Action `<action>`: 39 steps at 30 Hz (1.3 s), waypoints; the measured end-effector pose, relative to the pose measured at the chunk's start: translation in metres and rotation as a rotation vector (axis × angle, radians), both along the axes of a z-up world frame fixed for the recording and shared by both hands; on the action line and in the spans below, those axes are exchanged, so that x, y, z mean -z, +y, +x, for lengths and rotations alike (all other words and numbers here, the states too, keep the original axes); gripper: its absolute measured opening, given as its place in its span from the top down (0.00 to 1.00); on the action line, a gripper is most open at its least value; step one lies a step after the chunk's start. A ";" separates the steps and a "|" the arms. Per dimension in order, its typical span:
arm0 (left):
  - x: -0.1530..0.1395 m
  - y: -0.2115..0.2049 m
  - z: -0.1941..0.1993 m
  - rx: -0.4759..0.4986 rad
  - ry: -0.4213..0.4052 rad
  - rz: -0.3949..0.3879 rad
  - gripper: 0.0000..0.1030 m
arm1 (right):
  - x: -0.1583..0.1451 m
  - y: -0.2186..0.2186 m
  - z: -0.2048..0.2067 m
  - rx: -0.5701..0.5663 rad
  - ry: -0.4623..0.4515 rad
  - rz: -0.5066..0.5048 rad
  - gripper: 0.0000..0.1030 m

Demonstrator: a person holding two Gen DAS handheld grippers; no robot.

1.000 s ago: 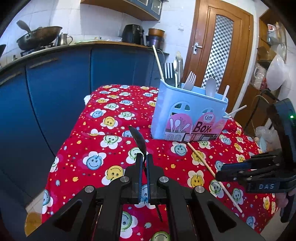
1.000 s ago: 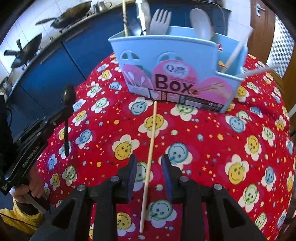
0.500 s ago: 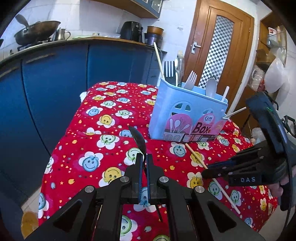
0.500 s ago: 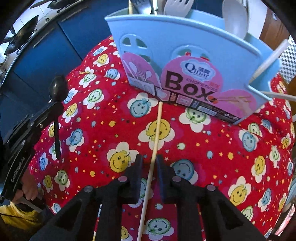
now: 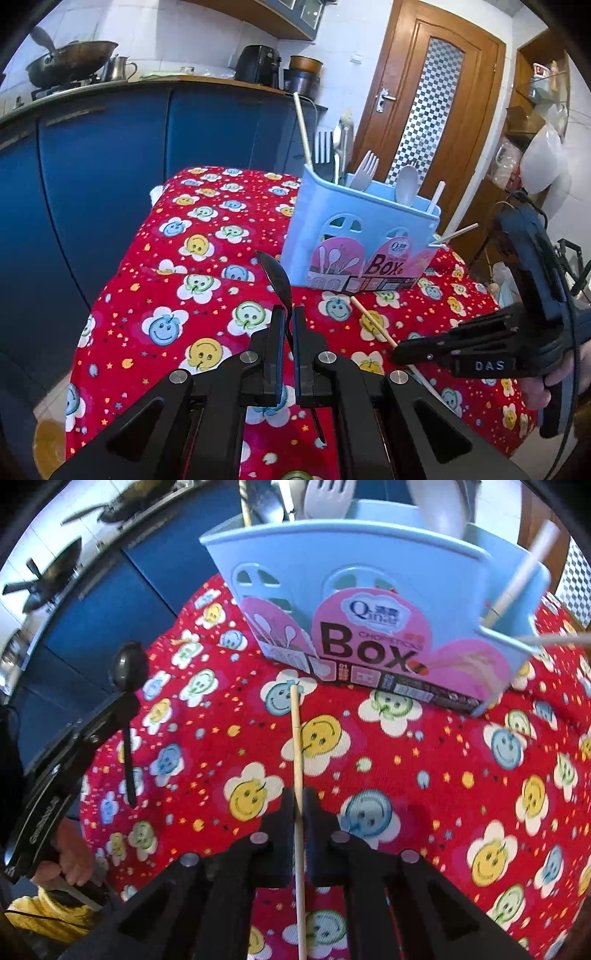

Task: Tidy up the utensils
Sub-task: 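Lift the black spoon and chopstick into the blue caddy and open both tools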

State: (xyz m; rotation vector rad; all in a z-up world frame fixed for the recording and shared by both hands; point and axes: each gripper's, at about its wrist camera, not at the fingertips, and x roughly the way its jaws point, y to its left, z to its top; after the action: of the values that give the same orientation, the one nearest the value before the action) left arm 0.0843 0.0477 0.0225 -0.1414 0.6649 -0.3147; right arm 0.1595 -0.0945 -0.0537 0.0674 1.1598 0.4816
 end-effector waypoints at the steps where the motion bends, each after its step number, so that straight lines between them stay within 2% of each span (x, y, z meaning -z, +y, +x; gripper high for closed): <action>1: -0.001 -0.001 0.000 0.004 -0.002 -0.004 0.97 | -0.003 -0.004 -0.006 0.007 -0.018 0.020 0.94; 5: -0.010 -0.007 0.001 0.024 -0.016 -0.031 0.97 | -0.019 -0.022 -0.025 0.049 -0.105 0.092 0.94; 11: -0.032 -0.018 0.008 0.033 -0.075 -0.044 0.97 | -0.052 -0.053 -0.048 0.123 -0.291 0.180 0.94; 16: -0.052 -0.029 0.021 0.032 -0.133 -0.034 0.97 | -0.074 -0.065 -0.046 0.167 -0.419 0.232 0.94; 21: -0.069 -0.034 0.039 0.017 -0.171 -0.044 0.97 | -0.091 -0.073 -0.038 0.199 -0.505 0.277 0.94; 26: -0.083 -0.043 0.056 0.012 -0.218 -0.031 0.97 | -0.102 -0.080 -0.027 0.257 -0.591 0.291 0.94; 31: -0.094 -0.051 0.073 -0.003 -0.282 -0.007 0.97 | -0.115 -0.086 -0.019 0.341 -0.726 0.279 0.94; 35: -0.094 -0.056 0.088 -0.024 -0.330 0.017 0.97 | -0.122 -0.089 -0.010 0.393 -0.856 0.251 0.94; 39: -0.086 -0.063 0.104 -0.027 -0.350 0.028 0.97 | -0.124 -0.090 0.003 0.411 -0.914 0.244 0.94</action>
State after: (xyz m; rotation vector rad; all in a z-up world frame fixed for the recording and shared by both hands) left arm 0.1879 -0.0152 0.1081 -0.0660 0.3203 -0.2951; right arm 0.1630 -0.1848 0.0701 0.2618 0.1733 0.2299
